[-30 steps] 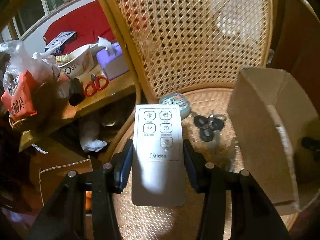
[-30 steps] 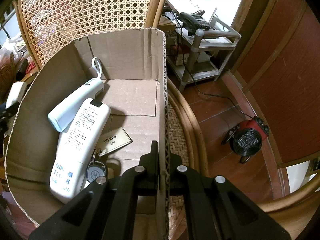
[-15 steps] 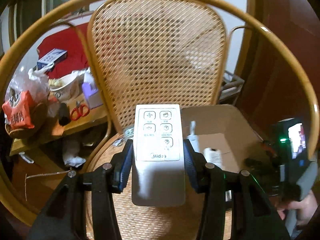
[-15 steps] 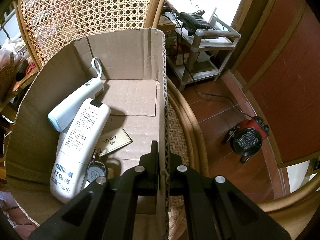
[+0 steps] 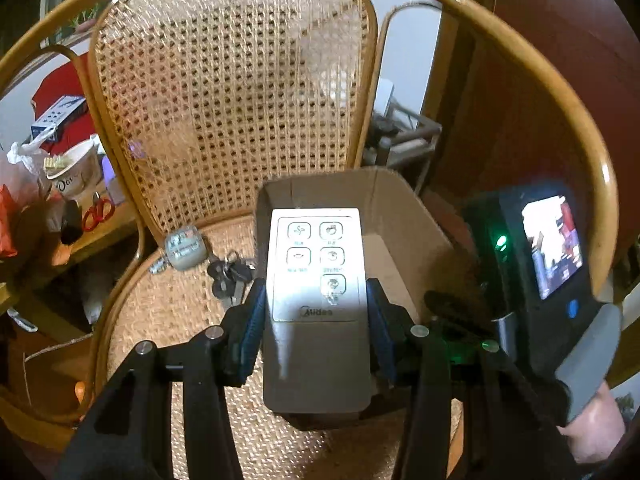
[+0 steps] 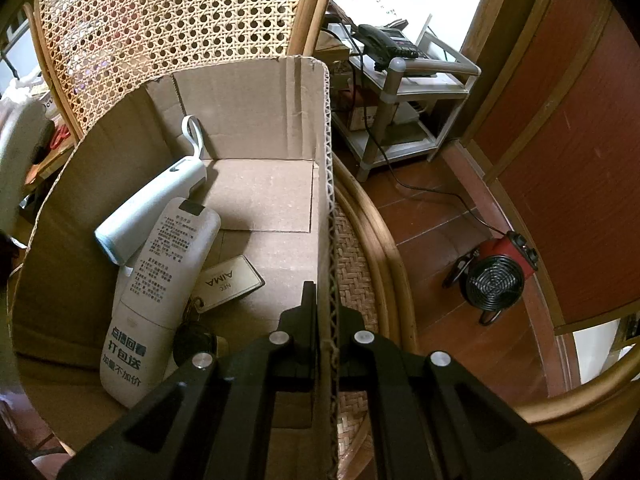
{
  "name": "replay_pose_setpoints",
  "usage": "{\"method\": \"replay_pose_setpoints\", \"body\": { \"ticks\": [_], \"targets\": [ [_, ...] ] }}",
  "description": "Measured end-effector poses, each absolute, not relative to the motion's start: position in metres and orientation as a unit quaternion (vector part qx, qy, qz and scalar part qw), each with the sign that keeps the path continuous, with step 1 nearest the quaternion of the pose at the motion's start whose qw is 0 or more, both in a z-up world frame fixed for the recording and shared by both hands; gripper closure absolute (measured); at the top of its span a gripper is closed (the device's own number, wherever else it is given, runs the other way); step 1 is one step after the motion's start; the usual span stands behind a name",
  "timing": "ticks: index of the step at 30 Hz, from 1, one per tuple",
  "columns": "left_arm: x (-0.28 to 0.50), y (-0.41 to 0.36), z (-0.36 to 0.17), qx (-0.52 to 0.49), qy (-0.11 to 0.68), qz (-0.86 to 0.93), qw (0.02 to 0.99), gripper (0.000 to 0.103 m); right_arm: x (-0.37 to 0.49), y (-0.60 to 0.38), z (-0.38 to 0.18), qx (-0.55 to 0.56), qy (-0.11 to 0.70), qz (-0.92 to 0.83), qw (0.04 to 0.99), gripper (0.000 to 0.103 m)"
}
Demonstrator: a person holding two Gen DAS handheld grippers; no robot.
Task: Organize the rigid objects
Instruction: 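Carry the Midea remote into the box and open the left gripper, then move the left gripper to the bunch of keys and grasp it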
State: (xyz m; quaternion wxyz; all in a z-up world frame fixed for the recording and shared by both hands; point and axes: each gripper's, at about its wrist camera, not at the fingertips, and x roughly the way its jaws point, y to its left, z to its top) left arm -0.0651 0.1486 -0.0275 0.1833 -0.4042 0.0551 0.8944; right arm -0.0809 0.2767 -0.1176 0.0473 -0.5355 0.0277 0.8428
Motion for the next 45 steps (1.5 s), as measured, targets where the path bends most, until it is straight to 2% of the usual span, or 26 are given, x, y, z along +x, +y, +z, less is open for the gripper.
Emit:
{"method": "replay_pose_setpoints", "body": {
  "ticks": [7, 20, 23, 25, 33, 40, 45],
  "targets": [
    [-0.074, 0.15, -0.042, -0.441, 0.018, 0.875, 0.202, 0.056, -0.081, 0.277, -0.118, -0.536, 0.027, 0.843, 0.047, 0.097],
    [-0.074, 0.152, -0.041, -0.433, 0.037, 0.88, 0.192, 0.056, -0.079, 0.283, -0.119, -0.535, 0.025, 0.843, 0.047, 0.097],
    [-0.072, 0.15, -0.033, -0.413, 0.042, 0.889, 0.191, 0.047, -0.079, 0.281, -0.12, -0.535, 0.024, 0.843, 0.047, 0.097],
    [-0.073, 0.146, -0.028, -0.396, 0.044, 0.898, 0.188, 0.032, -0.079, 0.283, -0.12, -0.536, 0.028, 0.843, 0.046, 0.097],
    [-0.088, 0.109, -0.016, -0.365, 0.037, 0.918, 0.148, 0.006, -0.078, 0.279, -0.122, -0.535, 0.023, 0.843, 0.046, 0.097],
    [-0.123, 0.071, -0.04, -0.403, 0.004, 0.906, 0.129, 0.005, -0.078, 0.278, -0.123, -0.536, 0.025, 0.843, 0.047, 0.097],
    [-0.143, 0.054, -0.064, -0.422, 0.03, 0.901, 0.099, 0.005, -0.078, 0.279, -0.123, -0.536, 0.023, 0.843, 0.047, 0.097]
  ]
}}
